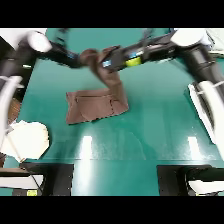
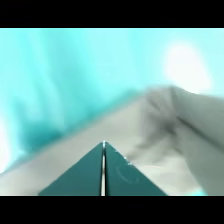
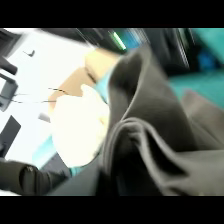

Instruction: Fold the shirts.

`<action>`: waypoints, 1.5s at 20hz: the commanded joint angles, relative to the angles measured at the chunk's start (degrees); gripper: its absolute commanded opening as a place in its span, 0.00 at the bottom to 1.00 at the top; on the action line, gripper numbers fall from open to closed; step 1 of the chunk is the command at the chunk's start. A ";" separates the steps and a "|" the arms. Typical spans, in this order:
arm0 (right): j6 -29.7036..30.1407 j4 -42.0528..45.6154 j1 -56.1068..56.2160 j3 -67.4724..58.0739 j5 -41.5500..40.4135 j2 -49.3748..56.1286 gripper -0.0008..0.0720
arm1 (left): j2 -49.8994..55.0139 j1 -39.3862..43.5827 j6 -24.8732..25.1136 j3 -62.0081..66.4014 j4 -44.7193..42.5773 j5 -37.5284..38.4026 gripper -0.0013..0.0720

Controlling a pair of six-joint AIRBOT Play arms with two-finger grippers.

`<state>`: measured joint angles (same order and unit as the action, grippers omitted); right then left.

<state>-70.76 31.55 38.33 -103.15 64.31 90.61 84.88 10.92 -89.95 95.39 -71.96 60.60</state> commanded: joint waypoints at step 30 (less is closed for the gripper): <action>-5.27 1.20 -8.33 7.06 7.02 26.71 0.36 | -16.41 -14.43 3.41 0.00 -0.57 6.88 0.05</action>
<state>-75.99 34.87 26.85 -91.37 70.78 113.71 68.51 -3.77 -86.70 95.39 -73.10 67.16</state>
